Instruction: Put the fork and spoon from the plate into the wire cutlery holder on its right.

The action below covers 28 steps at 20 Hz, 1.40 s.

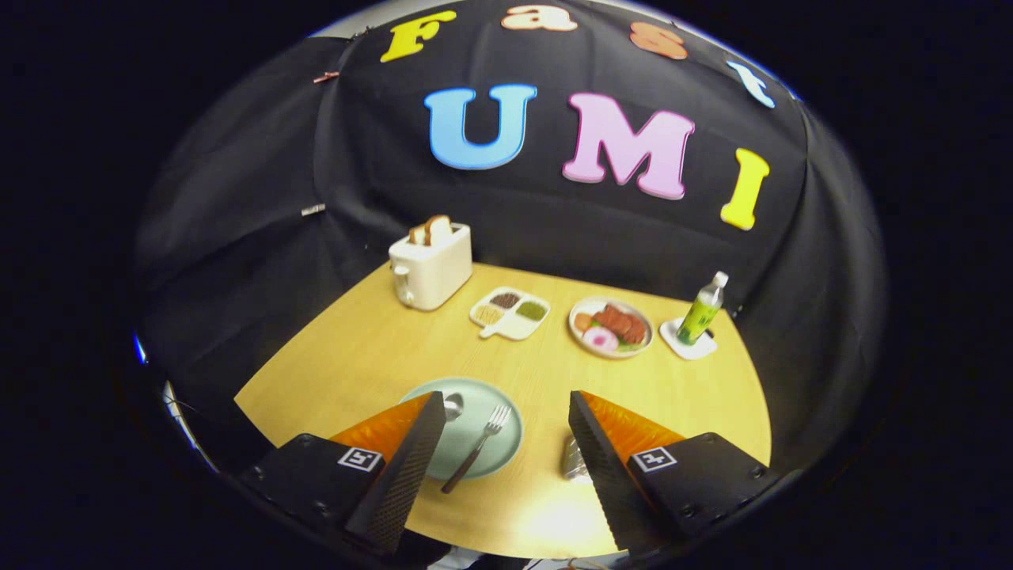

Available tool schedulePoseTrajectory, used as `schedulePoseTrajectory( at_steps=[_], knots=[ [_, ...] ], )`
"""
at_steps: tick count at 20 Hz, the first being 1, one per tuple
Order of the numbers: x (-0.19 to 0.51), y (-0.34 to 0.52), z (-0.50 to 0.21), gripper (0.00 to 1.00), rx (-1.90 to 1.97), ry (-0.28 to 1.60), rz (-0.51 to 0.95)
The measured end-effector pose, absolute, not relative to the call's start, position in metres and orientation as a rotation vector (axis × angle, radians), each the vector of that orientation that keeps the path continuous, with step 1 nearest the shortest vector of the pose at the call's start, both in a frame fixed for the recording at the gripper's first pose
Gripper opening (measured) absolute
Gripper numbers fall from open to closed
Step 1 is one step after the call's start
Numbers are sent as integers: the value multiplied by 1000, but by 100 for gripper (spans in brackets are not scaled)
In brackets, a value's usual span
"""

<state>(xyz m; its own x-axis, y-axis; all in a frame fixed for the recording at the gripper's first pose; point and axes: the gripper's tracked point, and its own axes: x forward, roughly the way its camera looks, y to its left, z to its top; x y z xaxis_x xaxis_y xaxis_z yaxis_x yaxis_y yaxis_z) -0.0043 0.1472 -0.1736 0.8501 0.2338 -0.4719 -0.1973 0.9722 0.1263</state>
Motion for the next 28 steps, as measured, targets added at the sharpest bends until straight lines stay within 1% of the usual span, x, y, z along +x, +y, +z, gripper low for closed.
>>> schedulePoseTrajectory(
  at_steps=[4, 6, 7, 8, 9, 12, 14, 15, 17, 18, 19, 21, 22, 23, 28],
  knots=[
    [-5, 179, -246, 98, 113, 691, 231],
    [1, 190, -274, 97, 119, 755, 221],
    [4, 192, -285, 95, 116, 784, 209],
    [7, 193, -301, 89, 112, 815, 194],
    [11, 196, -311, 86, 117, 842, 185],
    [22, 202, -338, 80, 143, 920, 147],
    [27, 207, -354, 57, 168, 968, 119],
    [29, 208, -362, 52, 169, 996, 114],
    [30, 211, -376, 51, 170, 1043, 101],
    [29, 209, -376, 51, 156, 1054, 82],
    [38, 206, -382, 49, 139, 1044, 55],
    [33, 204, -377, 13, 143, 1058, 59],
    [32, 205, -379, 13, 137, 1057, 73],
    [31, 205, -379, 10, 132, 1060, 89],
    [32, 198, -360, 8, 168, 1011, 106]
  ],
)
